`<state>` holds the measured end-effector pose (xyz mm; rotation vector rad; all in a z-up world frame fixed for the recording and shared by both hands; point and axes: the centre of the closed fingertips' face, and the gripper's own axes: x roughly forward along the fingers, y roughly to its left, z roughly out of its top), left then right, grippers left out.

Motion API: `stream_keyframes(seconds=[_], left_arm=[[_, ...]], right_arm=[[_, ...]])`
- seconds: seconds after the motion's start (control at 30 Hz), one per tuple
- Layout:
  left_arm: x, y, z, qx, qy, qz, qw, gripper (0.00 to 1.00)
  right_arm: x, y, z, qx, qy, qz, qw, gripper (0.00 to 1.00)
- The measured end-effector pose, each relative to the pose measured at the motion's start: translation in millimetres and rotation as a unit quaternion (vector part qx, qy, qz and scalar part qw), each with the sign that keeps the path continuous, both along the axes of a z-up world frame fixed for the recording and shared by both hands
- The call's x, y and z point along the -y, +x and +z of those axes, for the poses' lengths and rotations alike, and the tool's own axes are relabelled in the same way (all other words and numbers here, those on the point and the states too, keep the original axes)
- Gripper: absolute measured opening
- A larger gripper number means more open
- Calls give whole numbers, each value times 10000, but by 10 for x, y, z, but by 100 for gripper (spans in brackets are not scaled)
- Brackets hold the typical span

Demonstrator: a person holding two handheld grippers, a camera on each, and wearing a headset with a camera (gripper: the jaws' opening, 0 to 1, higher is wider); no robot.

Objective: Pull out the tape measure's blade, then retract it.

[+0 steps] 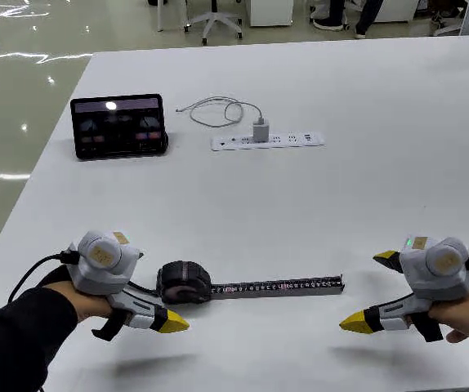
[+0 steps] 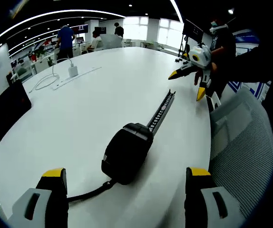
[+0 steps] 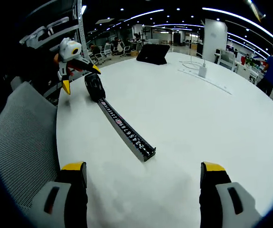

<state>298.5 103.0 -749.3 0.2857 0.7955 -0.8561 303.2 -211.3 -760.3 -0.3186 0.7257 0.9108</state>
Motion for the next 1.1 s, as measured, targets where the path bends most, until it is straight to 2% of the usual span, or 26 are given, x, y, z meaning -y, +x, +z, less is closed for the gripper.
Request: stream_keyframes(seconds=[0.03, 0.1, 0.17, 0.2, 0.23, 0.27, 0.3, 0.33, 0.37, 0.4, 0.5, 0.57, 0.8, 0.9, 1.1], left_arm=[[-15, -24, 8, -45, -69, 86, 9999, 100], [-102, -42, 19, 50, -43, 204, 9998, 100], [-158, -63, 55, 122, -145, 384, 9991, 100], [-189, -73, 59, 164, -124, 441, 9988, 100], [-227, -84, 52, 225, -48, 456, 9987, 100], [-253, -128, 42, 195, -33, 481, 9986, 100], [-271, -138, 56, 185, -97, 570, 9982, 100], [-265, -146, 108, 219, -295, 763, 9964, 100], [-275, -153, 133, 244, -375, 836, 9955, 100], [-309, -176, 155, 253, -406, 894, 9948, 100], [-372, -210, 185, 337, -404, 1017, 9934, 100], [-381, -228, 253, 445, -518, 1106, 9915, 100], [-445, -328, 345, 592, -564, 1286, 9883, 100], [-466, -423, 359, 598, -540, 1316, 9880, 100], [-555, -525, 383, 657, -519, 1431, 9862, 100]], right_arm=[[24, -7, 12, 30, -1, -38, 10000, 96], [77, -36, 40, 55, 54, -144, 9999, 98], [118, -120, 54, -20, 104, -123, 9999, 92], [148, -132, 50, 24, 56, -144, 9999, 88], [190, -135, 41, 65, 11, -183, 9998, 89], [211, -151, 54, 56, 92, -285, 9995, 93], [209, -165, 79, 70, 196, -348, 9992, 97], [225, -188, 118, 128, 253, -409, 9988, 100], [248, -214, 141, 169, 218, -415, 9988, 100], [289, -235, 164, 237, 179, -476, 9984, 100], [363, -292, 194, 250, 201, -573, 9978, 100], [396, -351, 226, 260, 193, -612, 9976, 100], [485, -511, 303, 336, 181, -739, 9965, 100], [559, -560, 292, 314, 201, -815, 9960, 100], [668, -616, 350, 417, 100, -882, 9952, 100]])
